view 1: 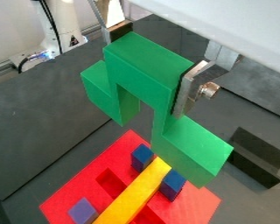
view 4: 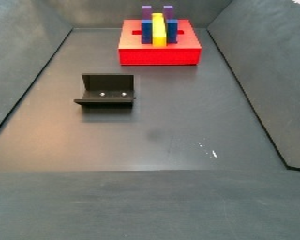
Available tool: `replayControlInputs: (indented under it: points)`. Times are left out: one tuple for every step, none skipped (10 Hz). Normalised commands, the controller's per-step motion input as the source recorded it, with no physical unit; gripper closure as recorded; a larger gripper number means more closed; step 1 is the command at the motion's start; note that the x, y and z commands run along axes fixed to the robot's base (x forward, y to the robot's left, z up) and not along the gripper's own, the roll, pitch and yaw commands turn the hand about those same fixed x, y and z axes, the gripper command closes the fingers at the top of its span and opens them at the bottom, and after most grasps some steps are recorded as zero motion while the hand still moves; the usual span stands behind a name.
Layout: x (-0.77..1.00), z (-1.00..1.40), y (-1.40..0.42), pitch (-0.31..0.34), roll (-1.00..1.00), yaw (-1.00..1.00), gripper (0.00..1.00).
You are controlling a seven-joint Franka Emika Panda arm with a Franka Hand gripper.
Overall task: Pick up the green object. Move up. Place the green object on the fixture. Regrasp the green object. Move to above the board. Insert the green object.
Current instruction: Insert the green object.
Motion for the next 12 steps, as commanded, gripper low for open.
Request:
replayControlInputs:
  points:
    - [0.00,-0.01,0.00,0.014,0.00,0.00,1.00]
    - [0.16,-0.15,-0.23,0.057,0.04,0.05,1.00]
    - [0.14,-0.24,-0.27,0.000,0.00,0.18,1.00]
    - [0.05,-0.23,-0.21,-0.026,-0.01,0.17,1.00]
    - [0.12,-0.38,-0.19,-0.050,-0.01,0.15,1.00]
    - [0.22,-0.55,-0.16,-0.083,-0.03,0.15,1.00]
    - [0.11,-0.57,-0.09,-0.130,-0.09,0.13,1.00]
    - [0.00,-0.53,-0.07,-0.091,-0.11,0.04,1.00]
    - [0.00,-0.51,0.00,-0.034,-0.18,0.00,1.00]
    - [0.00,-0.53,0.00,-0.070,-0.24,0.00,1.00]
    - [0.00,-0.53,0.00,-0.093,-0.26,-0.03,1.00]
    - [-0.05,-0.51,0.00,-0.116,-0.27,-0.04,1.00]
